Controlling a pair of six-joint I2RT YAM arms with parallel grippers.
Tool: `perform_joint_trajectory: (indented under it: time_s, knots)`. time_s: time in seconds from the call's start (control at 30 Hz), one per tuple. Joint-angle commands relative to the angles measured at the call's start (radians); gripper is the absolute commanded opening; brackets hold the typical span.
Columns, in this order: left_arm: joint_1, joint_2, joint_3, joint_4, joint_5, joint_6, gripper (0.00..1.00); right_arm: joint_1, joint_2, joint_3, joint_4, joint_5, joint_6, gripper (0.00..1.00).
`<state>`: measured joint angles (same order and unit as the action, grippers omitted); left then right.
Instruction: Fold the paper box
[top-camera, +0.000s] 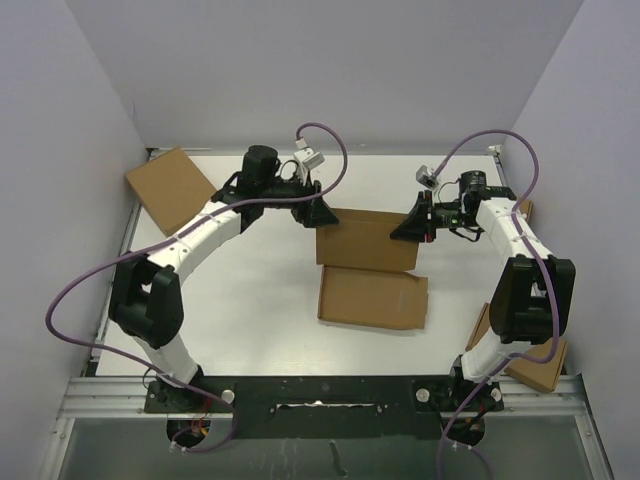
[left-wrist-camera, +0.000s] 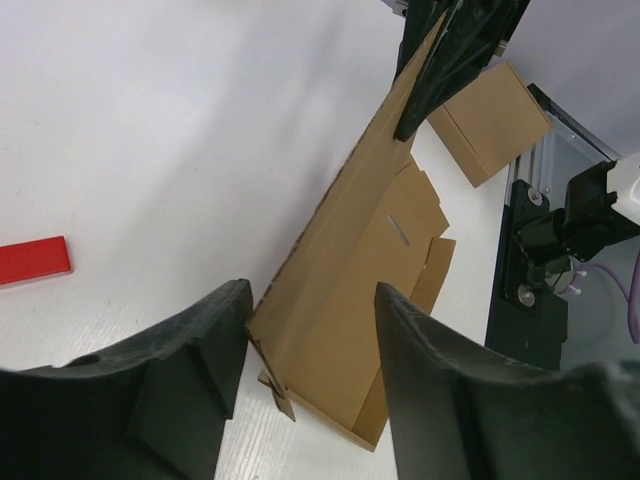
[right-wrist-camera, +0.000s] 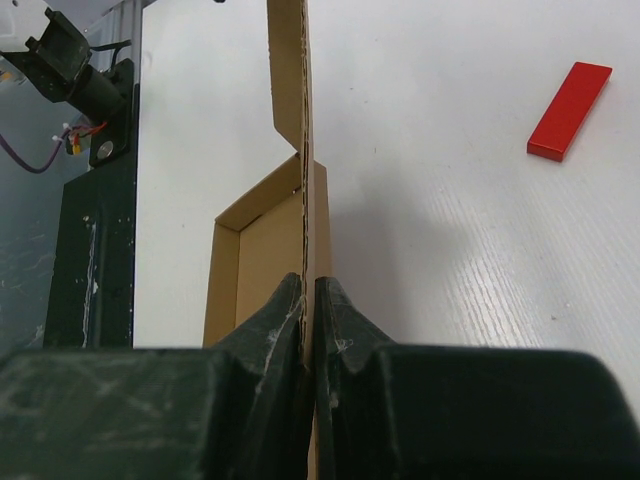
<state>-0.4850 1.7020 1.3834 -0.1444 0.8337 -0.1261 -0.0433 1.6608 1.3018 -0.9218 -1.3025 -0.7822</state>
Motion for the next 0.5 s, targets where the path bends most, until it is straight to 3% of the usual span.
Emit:
perform_joint_trajectory:
  time_s: [0.0, 0.33, 0.47]
  knots:
    - [-0.003, 0.056, 0.075, -0.078, 0.043, 0.048, 0.47, 0.008, -0.051, 0.039, -0.010, -0.056, -0.026, 0.00]
    - [-0.006, 0.088, 0.102, -0.101, 0.104, 0.068, 0.34, 0.014, -0.053, 0.040, -0.017, -0.065, -0.035, 0.00]
    - [-0.006, 0.107, 0.117, -0.105, 0.124, 0.068, 0.17, 0.014, -0.053, 0.039, -0.022, -0.067, -0.040, 0.00]
